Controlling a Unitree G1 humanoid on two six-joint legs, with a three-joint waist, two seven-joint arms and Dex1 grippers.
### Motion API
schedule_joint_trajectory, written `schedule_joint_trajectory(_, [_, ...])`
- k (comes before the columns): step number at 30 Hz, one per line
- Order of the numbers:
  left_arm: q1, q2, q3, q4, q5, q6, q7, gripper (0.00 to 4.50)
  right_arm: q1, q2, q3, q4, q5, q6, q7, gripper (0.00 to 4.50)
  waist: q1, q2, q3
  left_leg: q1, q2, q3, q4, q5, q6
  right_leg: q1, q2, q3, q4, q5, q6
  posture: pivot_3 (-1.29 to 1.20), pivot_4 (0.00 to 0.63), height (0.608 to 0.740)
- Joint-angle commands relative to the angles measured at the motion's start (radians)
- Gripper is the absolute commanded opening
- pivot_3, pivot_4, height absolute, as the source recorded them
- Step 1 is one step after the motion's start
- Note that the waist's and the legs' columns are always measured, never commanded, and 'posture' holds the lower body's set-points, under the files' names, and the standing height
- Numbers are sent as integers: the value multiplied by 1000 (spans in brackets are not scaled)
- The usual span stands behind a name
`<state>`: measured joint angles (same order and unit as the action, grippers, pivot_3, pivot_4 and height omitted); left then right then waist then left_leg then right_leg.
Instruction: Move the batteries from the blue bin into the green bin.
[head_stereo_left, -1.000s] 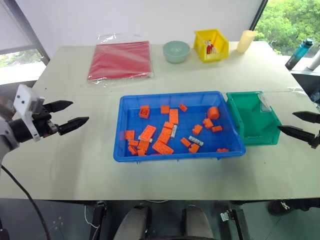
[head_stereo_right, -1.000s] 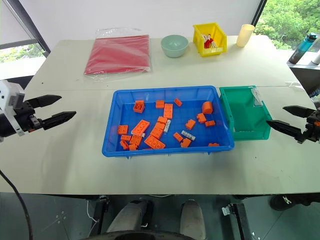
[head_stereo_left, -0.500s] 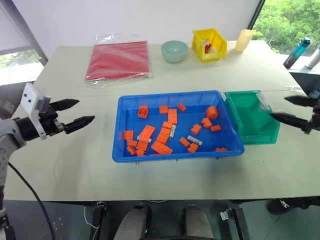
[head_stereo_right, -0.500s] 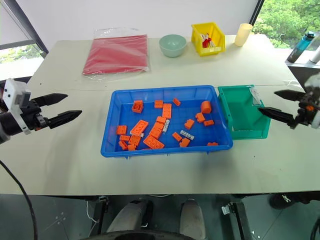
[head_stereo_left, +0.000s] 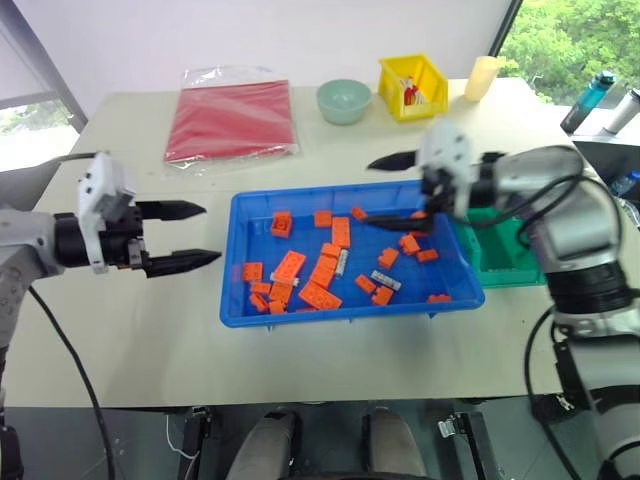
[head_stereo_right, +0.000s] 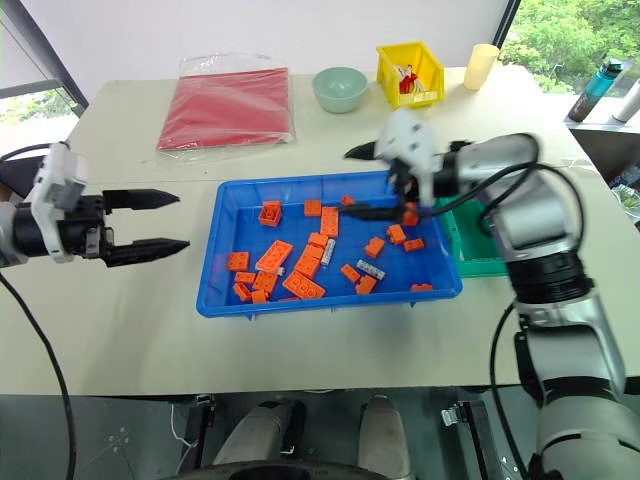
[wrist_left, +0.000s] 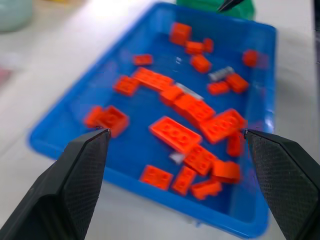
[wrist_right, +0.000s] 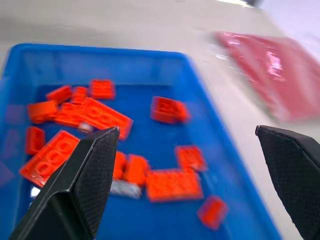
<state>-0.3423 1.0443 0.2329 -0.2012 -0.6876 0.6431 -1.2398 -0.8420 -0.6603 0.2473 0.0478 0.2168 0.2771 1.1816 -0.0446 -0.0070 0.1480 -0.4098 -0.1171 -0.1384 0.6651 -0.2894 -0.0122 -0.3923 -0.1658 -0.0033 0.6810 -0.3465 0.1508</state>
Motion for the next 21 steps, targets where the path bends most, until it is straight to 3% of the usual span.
schedule_joint_trajectory(1, [-29, 26, -12, -18, 4, -13, -32, 4465, -18, 59, 79, 35, -111, -140, -23, 4498, 0, 0, 0, 0, 0, 0, 0, 0, 0, 0, 0, 0, 0, 0, 0, 0, 150, 717])
schedule_joint_trajectory(9, [-42, 11, -22, -25, 10, -12, -24, 4465, -26, 224, 204, 204, -287, -324, -116, 4498, -12, 0, 0, 0, 0, -1, 1, 0, 0, -1, 1, 0, 2, 0, 0, 0, 150, 717])
schedule_joint_trajectory(21, [-46, -6, -16, -42, 3, -4, 8, 4465, -61, 346, 275, 456, -475, -595, -241, 4498, -29, 0, 0, 0, 0, -4, 0, 1, -1, -2, 2, 0, 3, 0, 0, 0, 150, 717])
